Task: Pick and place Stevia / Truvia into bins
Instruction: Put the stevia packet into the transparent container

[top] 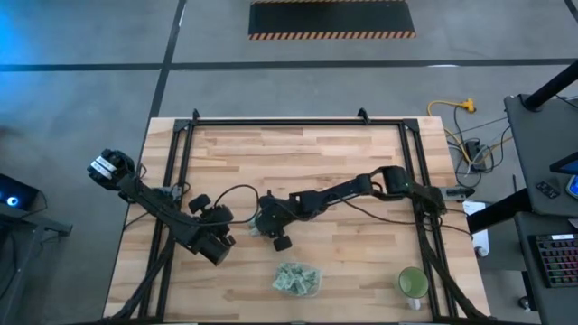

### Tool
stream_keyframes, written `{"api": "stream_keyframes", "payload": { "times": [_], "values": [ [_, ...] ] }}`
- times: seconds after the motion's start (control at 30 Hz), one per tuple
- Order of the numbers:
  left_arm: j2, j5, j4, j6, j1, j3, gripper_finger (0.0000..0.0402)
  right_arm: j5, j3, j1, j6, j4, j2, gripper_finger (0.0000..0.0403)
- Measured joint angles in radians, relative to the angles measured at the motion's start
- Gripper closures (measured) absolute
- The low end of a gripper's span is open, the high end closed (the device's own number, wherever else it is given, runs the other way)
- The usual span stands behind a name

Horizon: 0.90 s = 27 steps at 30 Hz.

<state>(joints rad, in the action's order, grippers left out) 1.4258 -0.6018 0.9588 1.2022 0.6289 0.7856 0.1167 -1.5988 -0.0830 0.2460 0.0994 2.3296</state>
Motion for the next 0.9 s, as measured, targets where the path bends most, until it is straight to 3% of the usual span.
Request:
{"api": "stream_keyframes", "payload": {
  "times": [0.23,0.57,0.9],
  "values": [
    [0.000,0.000,-0.017,0.000,0.000,0.000,0.0290,-0.004,-0.001,0.000,-0.019,0.053,-0.007,0.0388],
    [0.014,0.012,-0.067,-0.004,0.000,-0.004,0.0290,-0.044,0.006,-0.026,-0.020,0.213,-0.117,0.0394],
    [0.014,0.008,-0.094,-0.003,0.000,-0.003,0.0290,-0.201,0.005,-0.077,-0.081,0.527,-0.259,0.0394]
  ]
}}
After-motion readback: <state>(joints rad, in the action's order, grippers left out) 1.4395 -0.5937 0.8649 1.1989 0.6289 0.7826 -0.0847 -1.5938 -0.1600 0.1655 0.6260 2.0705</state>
